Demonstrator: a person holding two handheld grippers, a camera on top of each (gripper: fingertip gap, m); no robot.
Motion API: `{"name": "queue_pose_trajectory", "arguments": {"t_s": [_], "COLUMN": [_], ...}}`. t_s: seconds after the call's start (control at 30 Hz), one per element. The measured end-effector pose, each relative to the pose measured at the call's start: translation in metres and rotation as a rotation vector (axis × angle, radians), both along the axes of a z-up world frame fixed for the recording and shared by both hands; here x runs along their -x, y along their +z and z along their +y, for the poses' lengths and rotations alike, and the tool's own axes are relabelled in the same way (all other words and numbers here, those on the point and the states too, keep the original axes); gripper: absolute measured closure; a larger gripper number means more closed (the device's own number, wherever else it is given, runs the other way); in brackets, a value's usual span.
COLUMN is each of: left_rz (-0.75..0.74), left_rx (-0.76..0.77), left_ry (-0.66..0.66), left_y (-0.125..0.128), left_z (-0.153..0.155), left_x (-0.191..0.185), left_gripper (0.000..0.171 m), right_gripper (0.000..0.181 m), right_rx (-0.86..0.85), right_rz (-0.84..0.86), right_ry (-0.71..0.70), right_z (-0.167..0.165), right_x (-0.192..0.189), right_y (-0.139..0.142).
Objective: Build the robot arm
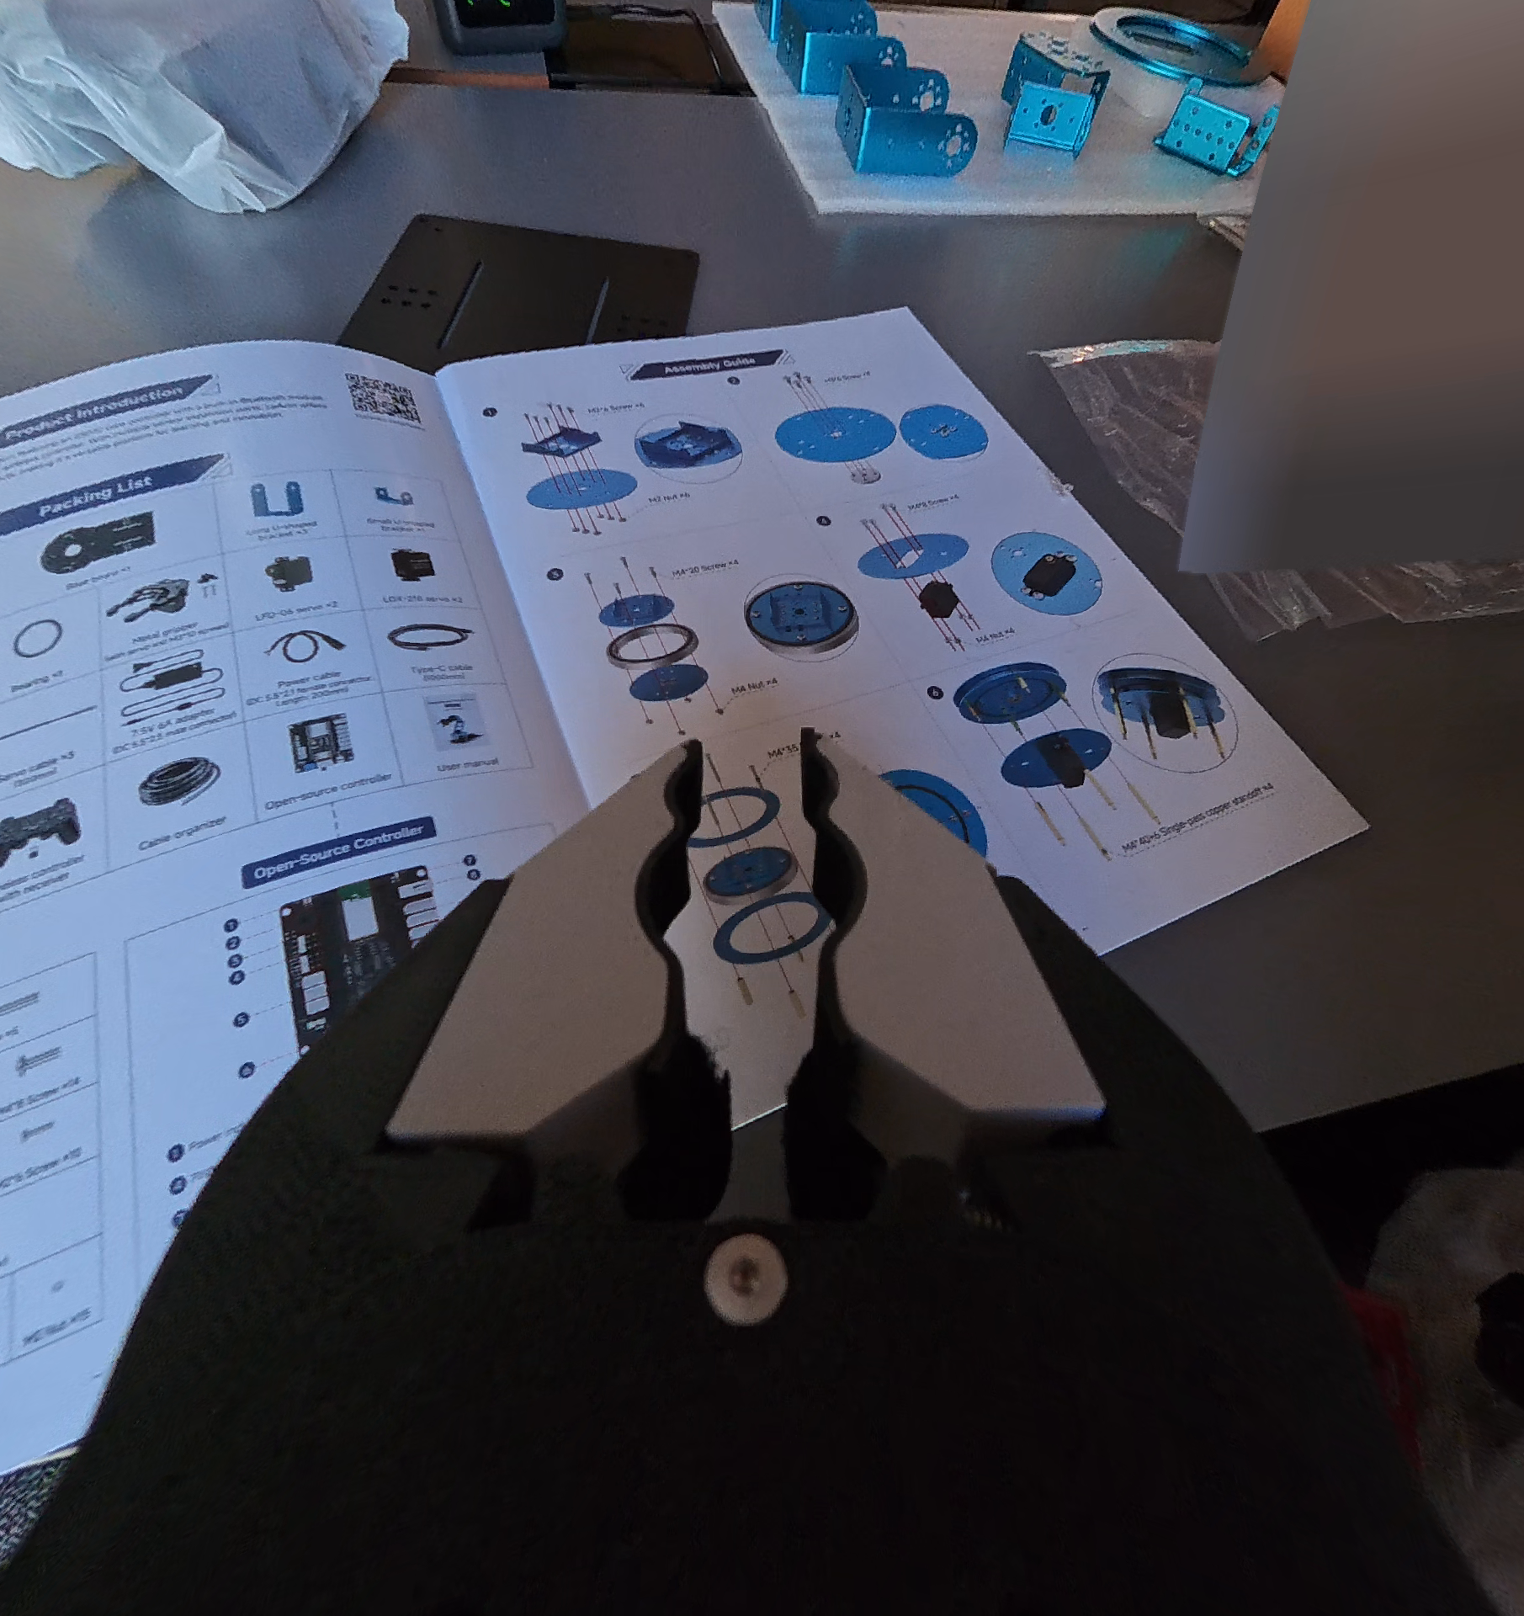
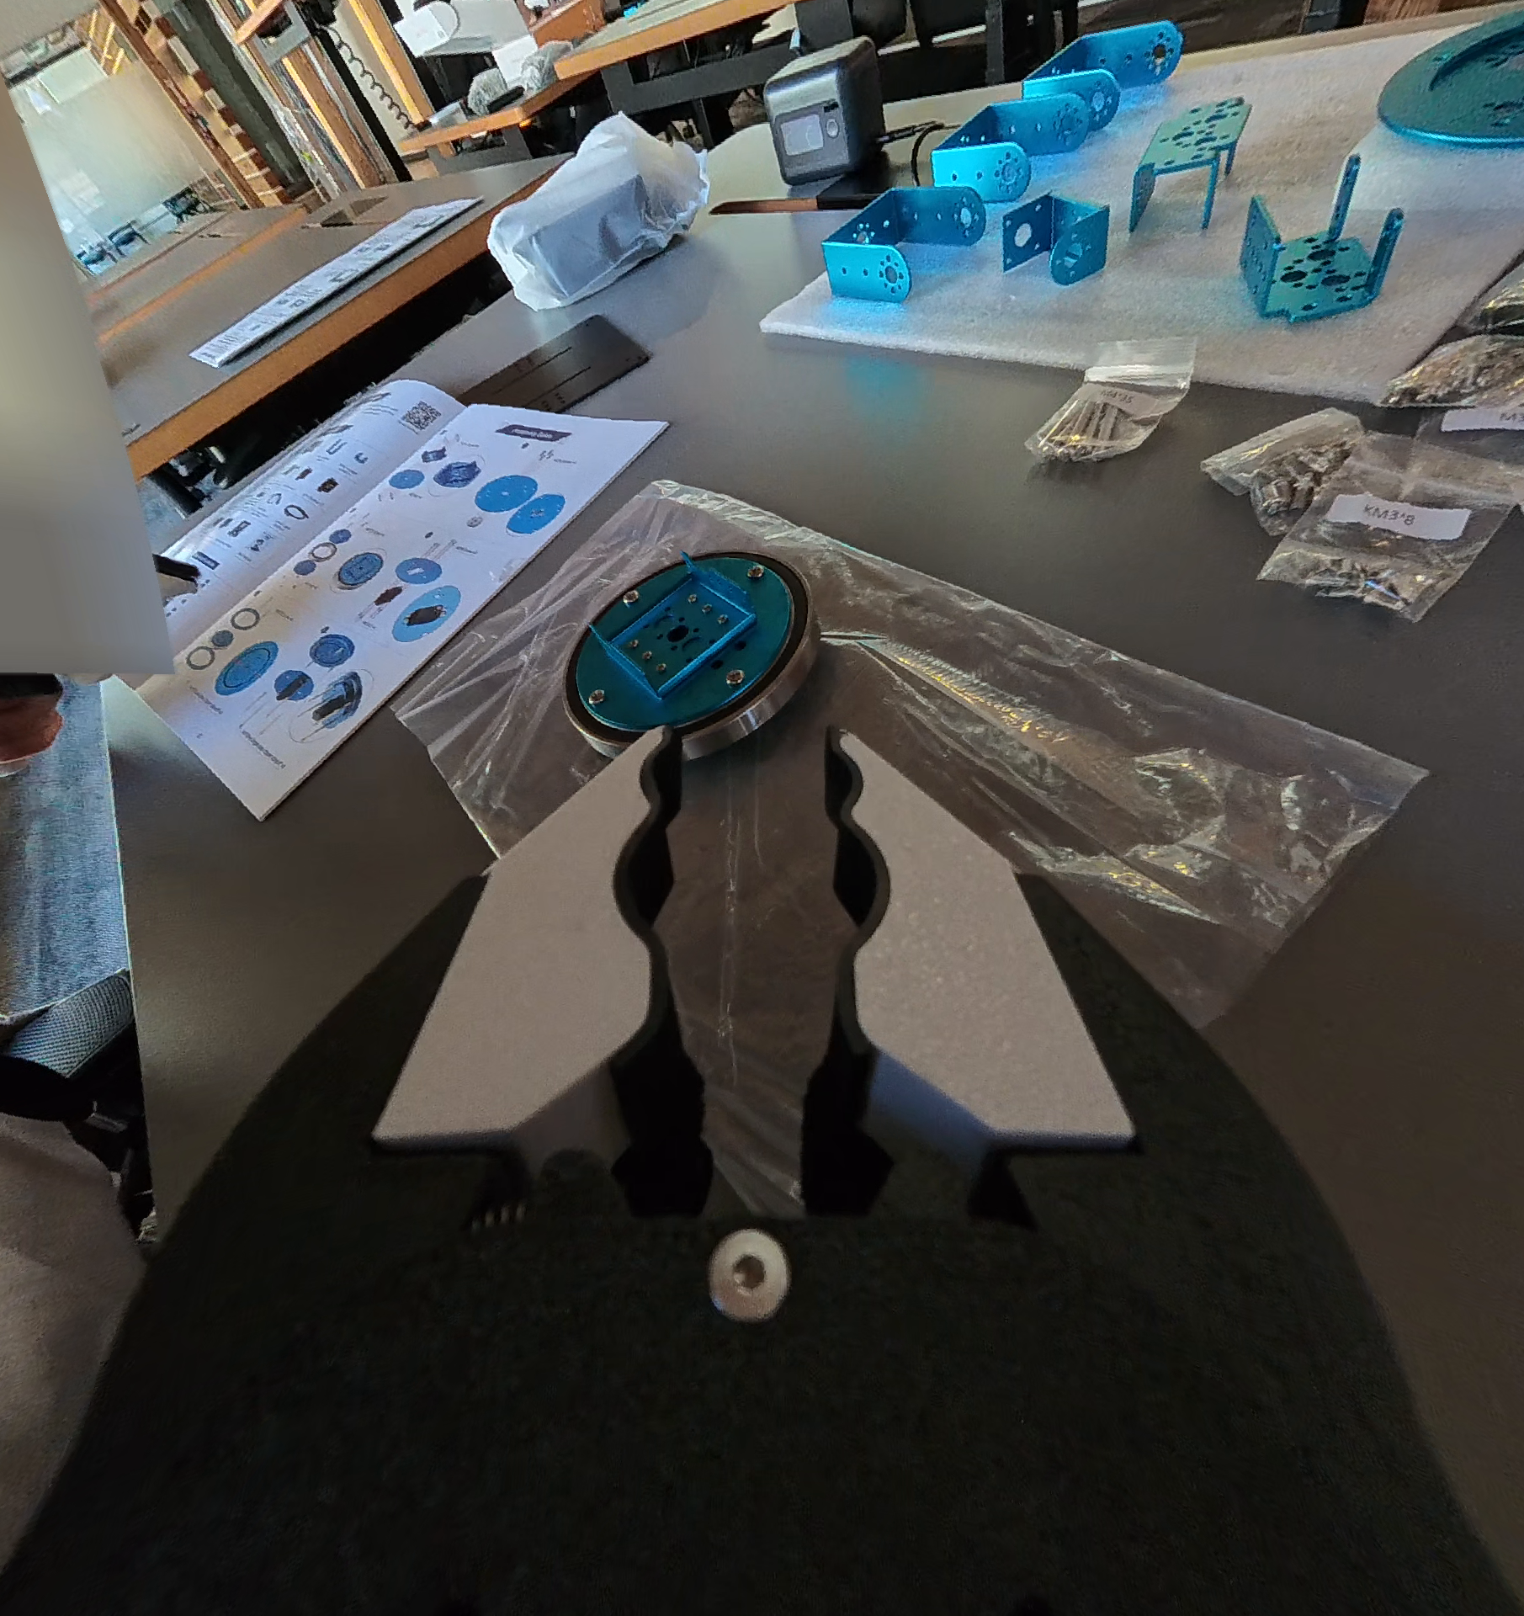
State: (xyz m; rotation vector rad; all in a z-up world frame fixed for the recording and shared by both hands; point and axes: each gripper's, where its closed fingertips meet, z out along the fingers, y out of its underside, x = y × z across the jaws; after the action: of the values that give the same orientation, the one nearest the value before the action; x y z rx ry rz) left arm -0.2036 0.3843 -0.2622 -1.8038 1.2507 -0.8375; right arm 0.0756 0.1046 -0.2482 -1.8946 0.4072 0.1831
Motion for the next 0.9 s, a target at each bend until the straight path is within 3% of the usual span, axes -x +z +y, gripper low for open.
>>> {"name": "queue_pose_trajectory", "arguments": {"t_s": [0.9], "left_rz": [0.015], "left_rx": [0.0], "left_ry": [-0.02], "left_y": [-0.003], "left_z": [-0.0034], "left_x": [-0.0047], "left_gripper": [0.15], "right_gripper": [0.151], "right_rx": [0.007], "right_rz": [0.017], "right_ry": [0.009], "right_z": [0.0007], "right_x": [0.0005], "right_y": [-0.0017]}}
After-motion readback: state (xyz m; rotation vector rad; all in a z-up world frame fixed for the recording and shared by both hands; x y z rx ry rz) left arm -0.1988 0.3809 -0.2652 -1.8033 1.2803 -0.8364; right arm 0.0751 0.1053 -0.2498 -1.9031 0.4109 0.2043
